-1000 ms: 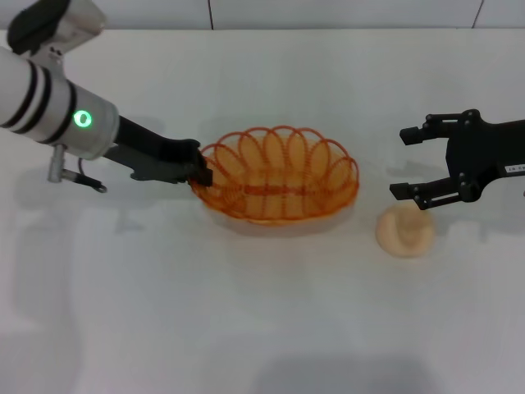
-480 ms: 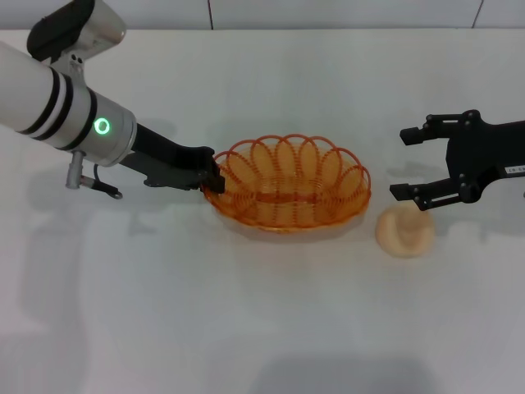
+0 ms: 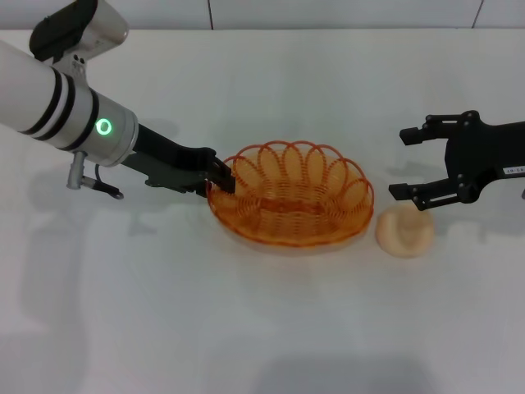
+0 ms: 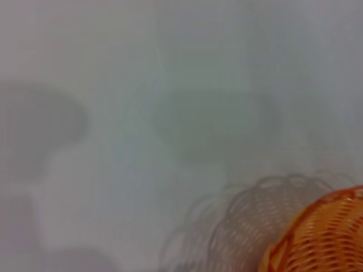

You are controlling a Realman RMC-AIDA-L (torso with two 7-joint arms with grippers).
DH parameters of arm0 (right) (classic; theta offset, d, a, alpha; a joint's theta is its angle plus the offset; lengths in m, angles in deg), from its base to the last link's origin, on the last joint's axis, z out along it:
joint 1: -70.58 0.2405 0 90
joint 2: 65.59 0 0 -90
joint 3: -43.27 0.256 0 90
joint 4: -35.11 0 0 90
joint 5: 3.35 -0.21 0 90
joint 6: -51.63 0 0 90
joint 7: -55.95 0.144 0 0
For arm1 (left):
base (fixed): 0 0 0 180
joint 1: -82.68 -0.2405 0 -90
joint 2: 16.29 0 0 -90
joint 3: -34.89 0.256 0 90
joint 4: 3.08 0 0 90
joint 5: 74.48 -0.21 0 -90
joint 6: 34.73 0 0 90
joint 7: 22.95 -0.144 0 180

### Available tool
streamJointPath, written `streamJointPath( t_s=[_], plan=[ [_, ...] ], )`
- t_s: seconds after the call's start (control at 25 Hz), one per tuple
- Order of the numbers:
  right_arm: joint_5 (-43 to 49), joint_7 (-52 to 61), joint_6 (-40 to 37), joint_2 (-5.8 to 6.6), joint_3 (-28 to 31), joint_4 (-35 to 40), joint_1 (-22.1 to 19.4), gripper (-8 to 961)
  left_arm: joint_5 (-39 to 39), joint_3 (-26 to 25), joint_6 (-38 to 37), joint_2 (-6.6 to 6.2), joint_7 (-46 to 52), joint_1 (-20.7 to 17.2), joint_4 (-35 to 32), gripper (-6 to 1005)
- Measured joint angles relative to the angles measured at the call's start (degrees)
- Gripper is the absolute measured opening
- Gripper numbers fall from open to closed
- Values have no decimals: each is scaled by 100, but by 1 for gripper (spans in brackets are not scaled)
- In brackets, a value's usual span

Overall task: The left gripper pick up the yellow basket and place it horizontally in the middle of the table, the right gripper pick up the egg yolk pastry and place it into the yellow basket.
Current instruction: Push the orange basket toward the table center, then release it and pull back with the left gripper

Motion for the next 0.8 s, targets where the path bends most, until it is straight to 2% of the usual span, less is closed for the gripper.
streamJointPath(
  t_s=[0.24, 0.4, 0.8],
  plan=[
    [0, 3, 0, -1, 0, 3, -17, 840, -26, -4, -41, -39, -63, -8, -4, 508],
    [-1, 19, 0, -3, 0, 5, -17, 840, -12, -15, -96, -62, -164, -70, -121, 593],
    [-1, 95, 0, -18, 6, 30, -62, 839, 154, -56, -760, -106, -621, -605, -1126, 812]
  ],
)
